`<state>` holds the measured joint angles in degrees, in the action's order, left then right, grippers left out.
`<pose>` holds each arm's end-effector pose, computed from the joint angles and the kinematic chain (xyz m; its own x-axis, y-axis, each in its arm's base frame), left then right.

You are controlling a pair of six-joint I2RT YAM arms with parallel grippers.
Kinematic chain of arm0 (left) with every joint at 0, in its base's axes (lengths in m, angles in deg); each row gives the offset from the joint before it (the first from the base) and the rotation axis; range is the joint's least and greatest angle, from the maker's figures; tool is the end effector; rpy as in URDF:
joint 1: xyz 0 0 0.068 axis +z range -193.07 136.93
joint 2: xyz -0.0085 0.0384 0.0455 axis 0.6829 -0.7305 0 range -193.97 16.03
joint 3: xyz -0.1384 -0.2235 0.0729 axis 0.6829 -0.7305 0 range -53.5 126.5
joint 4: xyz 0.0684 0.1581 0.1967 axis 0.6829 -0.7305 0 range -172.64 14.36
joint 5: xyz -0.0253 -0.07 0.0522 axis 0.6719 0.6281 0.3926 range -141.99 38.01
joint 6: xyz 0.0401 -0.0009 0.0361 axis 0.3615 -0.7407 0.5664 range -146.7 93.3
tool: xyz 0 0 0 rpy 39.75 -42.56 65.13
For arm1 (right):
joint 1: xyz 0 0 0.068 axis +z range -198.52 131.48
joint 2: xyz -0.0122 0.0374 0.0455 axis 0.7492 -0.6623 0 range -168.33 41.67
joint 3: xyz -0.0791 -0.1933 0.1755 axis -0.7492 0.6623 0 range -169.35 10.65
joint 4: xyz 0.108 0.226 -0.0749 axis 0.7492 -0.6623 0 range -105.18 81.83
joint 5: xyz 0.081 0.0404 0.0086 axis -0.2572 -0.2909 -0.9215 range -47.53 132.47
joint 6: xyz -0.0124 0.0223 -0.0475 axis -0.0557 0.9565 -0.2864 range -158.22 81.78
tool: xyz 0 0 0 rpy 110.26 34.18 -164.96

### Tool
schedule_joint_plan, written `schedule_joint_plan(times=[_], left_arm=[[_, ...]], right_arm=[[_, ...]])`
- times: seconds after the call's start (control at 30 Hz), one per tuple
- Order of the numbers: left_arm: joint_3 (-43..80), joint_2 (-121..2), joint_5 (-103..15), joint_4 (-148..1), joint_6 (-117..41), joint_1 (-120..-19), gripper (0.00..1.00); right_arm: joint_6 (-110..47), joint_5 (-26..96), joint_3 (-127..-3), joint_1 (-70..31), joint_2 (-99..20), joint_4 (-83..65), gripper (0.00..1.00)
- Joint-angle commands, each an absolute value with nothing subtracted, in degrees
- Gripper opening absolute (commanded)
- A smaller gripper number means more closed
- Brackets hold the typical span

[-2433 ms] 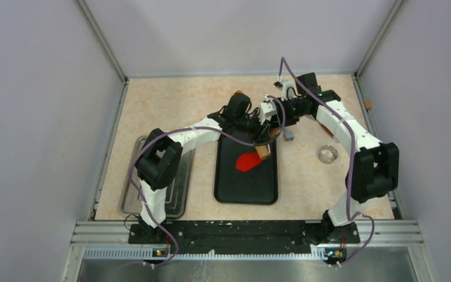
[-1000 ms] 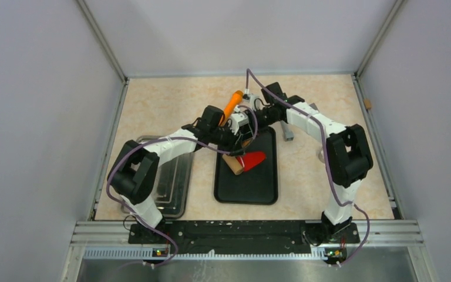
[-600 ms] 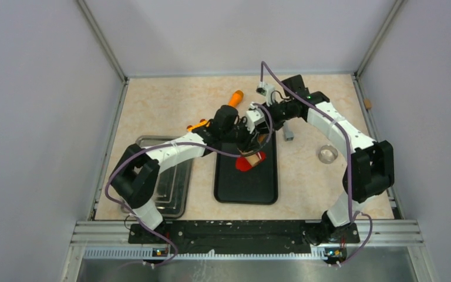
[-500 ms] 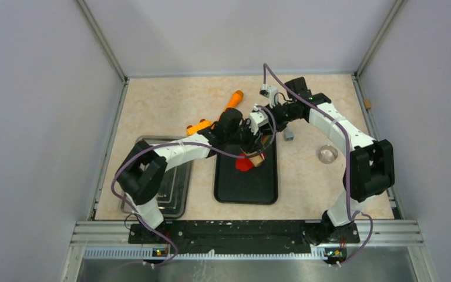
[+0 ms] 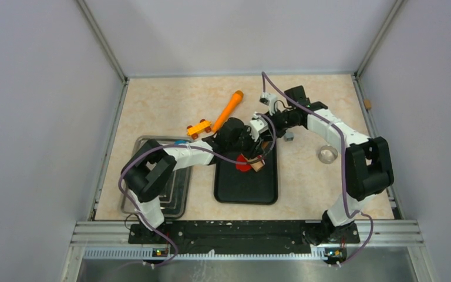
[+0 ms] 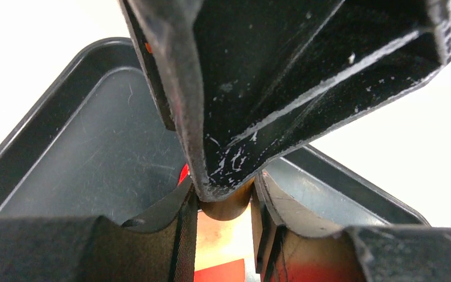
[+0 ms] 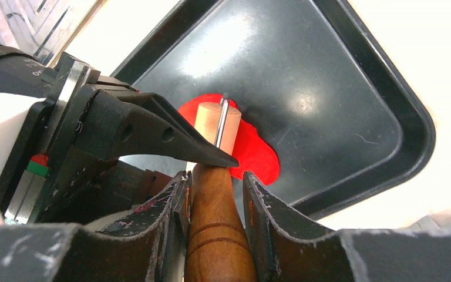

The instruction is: Roll out the dumpling wrappers from the dough

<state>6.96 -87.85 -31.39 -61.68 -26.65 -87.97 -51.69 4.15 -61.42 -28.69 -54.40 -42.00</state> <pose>0.2717 -0.2884 0.1921 -0.3475 0.3474 -0.8709 0.8780 0.4465 -0.1723 0.3221 0.1396 0.2448 -0.6400 -0.4250 -0.6401 -0.7463 0.5420 0.3863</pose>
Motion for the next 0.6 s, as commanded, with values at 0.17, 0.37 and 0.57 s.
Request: schedule_joint_plan(times=[0.17,0.37,0.57], left_arm=[[-4.05,-83.73,-33.72,-66.19,-33.74,-87.19,0.0],[-6.51,-82.36,-34.55,-66.77,-34.41,-87.19,0.0],[-7.34,-80.59,-35.41,-68.14,-33.99,-87.02,0.0]], right_arm=[[-58.46,11.25,-56.21,-24.27,-58.07,-40.85,0.0],[-57.05,11.84,-55.67,-22.37,-59.81,-39.48,0.0],[-55.54,11.16,-55.76,-20.66,-61.51,-37.99,0.0]])
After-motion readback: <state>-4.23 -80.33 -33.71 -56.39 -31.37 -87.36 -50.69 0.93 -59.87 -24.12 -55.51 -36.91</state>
